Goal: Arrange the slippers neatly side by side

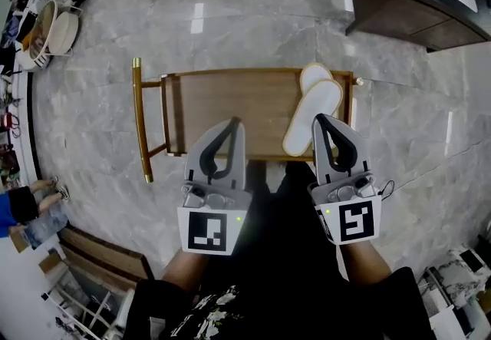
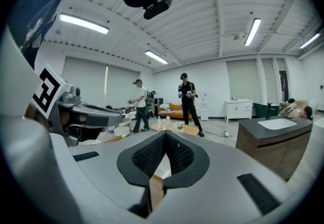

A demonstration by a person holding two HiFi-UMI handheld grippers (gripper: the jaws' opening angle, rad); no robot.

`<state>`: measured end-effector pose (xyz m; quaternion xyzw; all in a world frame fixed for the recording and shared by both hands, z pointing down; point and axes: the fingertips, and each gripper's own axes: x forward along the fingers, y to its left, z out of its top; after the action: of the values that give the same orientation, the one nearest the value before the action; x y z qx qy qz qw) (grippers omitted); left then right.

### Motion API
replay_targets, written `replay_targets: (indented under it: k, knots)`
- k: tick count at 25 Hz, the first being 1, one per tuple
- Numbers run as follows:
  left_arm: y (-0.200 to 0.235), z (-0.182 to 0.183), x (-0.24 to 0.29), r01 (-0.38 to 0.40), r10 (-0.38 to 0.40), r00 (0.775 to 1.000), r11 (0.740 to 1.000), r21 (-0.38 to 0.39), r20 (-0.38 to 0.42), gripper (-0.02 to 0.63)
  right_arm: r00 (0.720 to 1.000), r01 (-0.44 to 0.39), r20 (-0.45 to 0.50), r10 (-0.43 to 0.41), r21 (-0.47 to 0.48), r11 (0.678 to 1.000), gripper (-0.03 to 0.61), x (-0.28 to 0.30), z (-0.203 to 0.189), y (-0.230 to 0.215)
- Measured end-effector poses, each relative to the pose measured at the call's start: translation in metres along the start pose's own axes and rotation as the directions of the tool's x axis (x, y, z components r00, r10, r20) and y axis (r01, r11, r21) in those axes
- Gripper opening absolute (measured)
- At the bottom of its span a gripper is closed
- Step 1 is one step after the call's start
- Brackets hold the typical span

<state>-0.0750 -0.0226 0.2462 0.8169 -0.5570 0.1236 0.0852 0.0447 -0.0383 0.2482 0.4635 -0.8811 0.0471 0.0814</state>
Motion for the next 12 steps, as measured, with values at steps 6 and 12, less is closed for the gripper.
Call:
replay_targets:
  k: [6,12]
  knots:
    - [-0.021,-0.018,0.025,0.14,-0.14,0.989,0.99,0.001,-0.048,-0.008,0.993,0.114,-0.048,-0.112,0.044,0.993,-0.009,-0.012,-0.021,-0.015]
    - [-0.052,-0.061,0.05,0.22,-0.215,0.967,0.975,0.019,-0.133,-0.008,0.981,0.178,-0.09,-0.171,0.079,0.981,-0.01,-0.023,-0.056,-0.034]
